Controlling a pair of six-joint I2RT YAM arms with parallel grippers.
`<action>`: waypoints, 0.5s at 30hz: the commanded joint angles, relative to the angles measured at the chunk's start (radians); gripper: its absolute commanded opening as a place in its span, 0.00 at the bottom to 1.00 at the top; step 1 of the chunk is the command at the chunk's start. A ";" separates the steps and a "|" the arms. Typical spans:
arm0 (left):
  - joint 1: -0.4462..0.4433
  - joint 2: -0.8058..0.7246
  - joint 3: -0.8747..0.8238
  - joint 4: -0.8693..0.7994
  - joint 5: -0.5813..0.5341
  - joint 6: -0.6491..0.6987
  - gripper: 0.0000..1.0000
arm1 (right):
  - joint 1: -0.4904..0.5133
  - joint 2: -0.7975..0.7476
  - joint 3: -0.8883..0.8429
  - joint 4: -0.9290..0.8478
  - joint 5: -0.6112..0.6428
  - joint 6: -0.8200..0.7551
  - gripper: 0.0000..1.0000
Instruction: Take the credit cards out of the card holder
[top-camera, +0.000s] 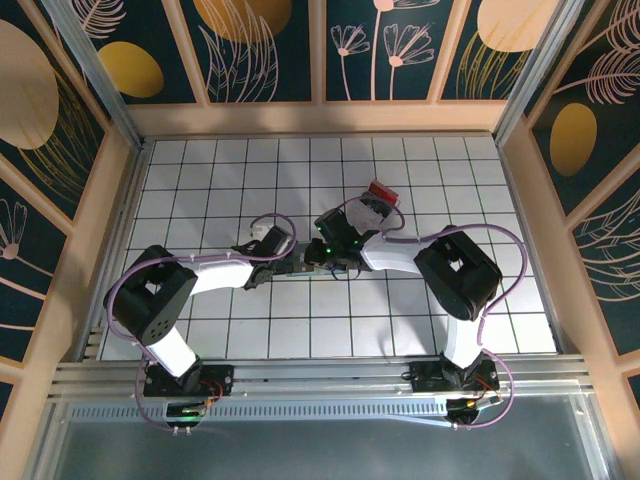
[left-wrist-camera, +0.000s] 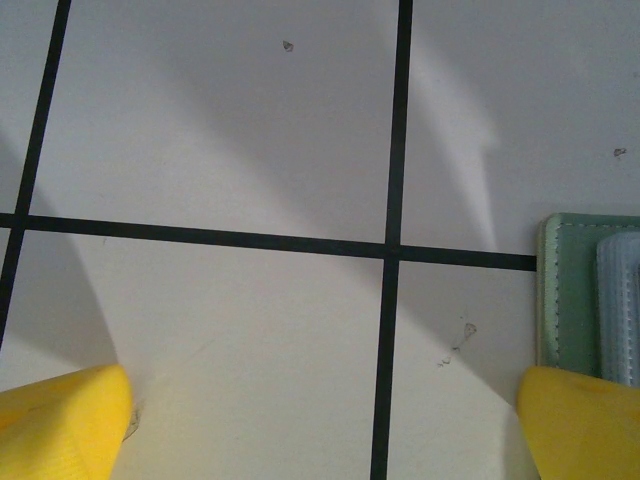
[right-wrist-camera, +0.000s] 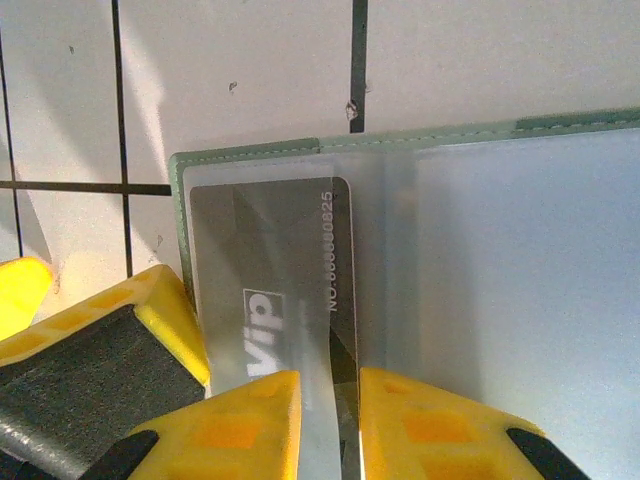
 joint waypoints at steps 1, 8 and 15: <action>-0.002 0.033 -0.006 -0.034 0.027 -0.003 0.99 | -0.006 -0.041 -0.009 0.050 -0.034 0.006 0.23; -0.003 0.033 -0.002 -0.034 0.034 0.001 0.99 | -0.017 -0.046 -0.053 0.137 -0.108 0.028 0.22; -0.003 0.032 0.002 -0.029 0.045 -0.001 0.99 | -0.027 -0.066 -0.090 0.196 -0.145 0.039 0.21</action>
